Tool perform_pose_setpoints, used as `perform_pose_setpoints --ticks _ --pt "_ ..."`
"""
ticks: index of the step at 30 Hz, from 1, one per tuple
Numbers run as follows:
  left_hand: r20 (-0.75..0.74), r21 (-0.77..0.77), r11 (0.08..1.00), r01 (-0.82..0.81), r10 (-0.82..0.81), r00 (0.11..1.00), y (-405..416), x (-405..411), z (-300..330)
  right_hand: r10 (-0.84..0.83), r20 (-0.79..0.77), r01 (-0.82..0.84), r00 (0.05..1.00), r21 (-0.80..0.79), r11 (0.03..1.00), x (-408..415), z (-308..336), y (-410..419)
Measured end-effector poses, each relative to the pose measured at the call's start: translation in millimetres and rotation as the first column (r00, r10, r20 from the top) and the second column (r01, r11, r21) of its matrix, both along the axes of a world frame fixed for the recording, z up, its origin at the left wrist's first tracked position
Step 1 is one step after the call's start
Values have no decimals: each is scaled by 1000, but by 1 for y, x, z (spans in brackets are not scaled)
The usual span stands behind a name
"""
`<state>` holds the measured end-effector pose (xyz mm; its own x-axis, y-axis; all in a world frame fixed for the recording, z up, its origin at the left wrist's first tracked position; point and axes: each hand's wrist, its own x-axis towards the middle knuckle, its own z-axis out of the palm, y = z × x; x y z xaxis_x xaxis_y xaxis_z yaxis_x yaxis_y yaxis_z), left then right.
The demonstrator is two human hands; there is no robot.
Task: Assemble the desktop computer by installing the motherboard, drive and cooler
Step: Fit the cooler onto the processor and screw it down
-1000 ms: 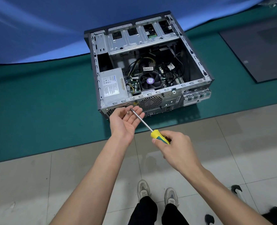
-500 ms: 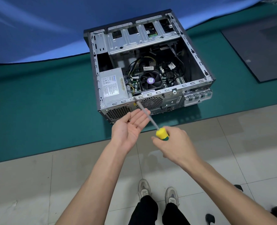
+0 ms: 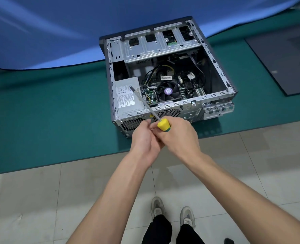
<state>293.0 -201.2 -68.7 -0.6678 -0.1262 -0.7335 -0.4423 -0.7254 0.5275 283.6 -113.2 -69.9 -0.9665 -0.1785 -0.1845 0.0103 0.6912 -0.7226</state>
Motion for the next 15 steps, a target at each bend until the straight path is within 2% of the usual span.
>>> perform_pose_setpoints --ticks 4,7,11,15 --pt "31 -56 998 24 -23 999 2 0 1 46 12 -47 999 56 997 1 -1 0" --pt "7 -38 995 96 -96 995 2 1 5 32 120 -22 992 -91 996 -2 -3 4" --pt "-29 14 995 99 -99 995 1 6 4 -86 192 134 978 -256 957 -6 -4 9" --pt "-34 63 996 60 -58 998 6 11 2 -177 217 236 960 -288 928 -9 -6 14"
